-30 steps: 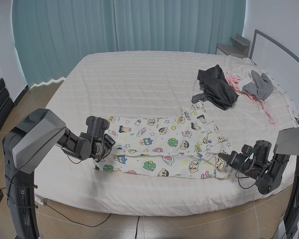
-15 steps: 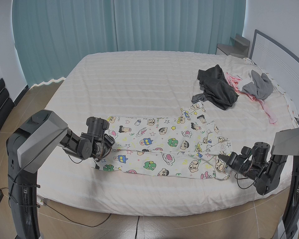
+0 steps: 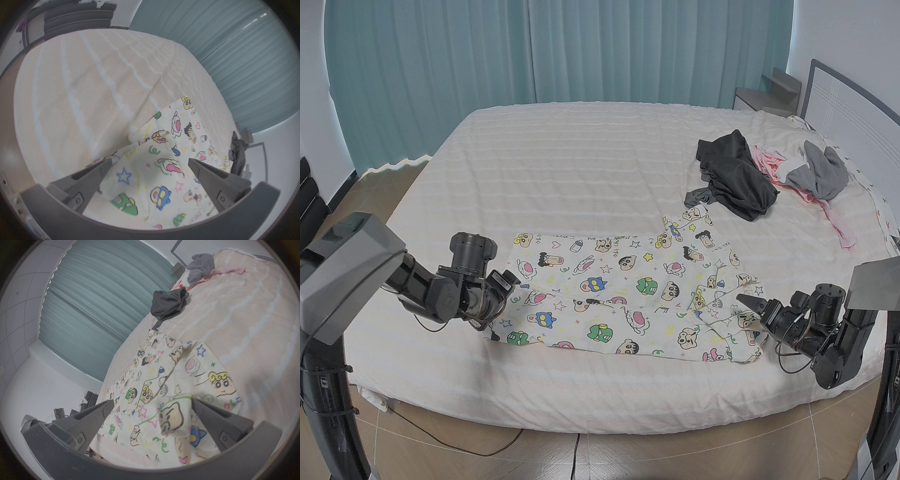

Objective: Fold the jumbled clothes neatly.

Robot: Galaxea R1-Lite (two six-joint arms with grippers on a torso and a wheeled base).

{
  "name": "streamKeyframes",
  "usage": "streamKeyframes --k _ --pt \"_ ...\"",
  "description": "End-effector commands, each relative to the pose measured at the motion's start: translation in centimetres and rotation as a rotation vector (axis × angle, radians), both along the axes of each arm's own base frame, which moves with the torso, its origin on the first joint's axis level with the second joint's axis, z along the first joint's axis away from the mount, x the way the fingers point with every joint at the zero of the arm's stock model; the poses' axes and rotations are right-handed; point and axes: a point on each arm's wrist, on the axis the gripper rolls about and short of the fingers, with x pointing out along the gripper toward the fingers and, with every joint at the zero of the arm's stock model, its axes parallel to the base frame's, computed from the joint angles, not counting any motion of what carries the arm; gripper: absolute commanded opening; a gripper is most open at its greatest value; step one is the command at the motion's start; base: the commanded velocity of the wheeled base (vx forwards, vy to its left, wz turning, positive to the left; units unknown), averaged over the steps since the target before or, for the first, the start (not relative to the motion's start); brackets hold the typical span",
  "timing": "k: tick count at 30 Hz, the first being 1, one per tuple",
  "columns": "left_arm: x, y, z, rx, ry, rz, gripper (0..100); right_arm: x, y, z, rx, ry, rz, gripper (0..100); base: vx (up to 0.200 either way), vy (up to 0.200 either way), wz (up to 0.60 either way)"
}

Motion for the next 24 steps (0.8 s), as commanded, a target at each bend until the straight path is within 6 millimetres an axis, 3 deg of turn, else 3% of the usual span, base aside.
streamKeyframes --k 1,9,16,17,20,24 --pt "-3.1 2.7 4.1 -0.144 -0.036 0.028 100 -0.1 -1.7 1.0 0.003 -0.026 -0.055 100 0.0 0.0 0.0" --pt "-10.1 4.7 4.3 -0.39 0.082 -0.165 100 -3.4 -1.8 2.9 0.008 0.008 -0.14 100 0.0 0.0 0.0" --pt "-15.3 6.3 2.2 -0.582 0.044 -0.363 100 -6.5 3.0 5.4 0.158 0.061 -0.13 100 0.0 0.0 0.0" --pt "-15.3 6.3 2.2 -0.582 0.044 -0.363 100 -6.5 3.0 5.4 0.158 0.061 -0.13 100 0.0 0.0 0.0" --pt "-16.5 6.9 1.2 -0.611 -0.019 -0.411 100 -7.1 5.7 4.8 0.162 0.149 -0.115 100 0.0 0.0 0.0" --pt "-17.3 7.1 0.6 -0.632 -0.039 -0.445 100 -7.0 6.9 3.6 0.204 0.222 -0.119 100 0.0 0.0 0.0"
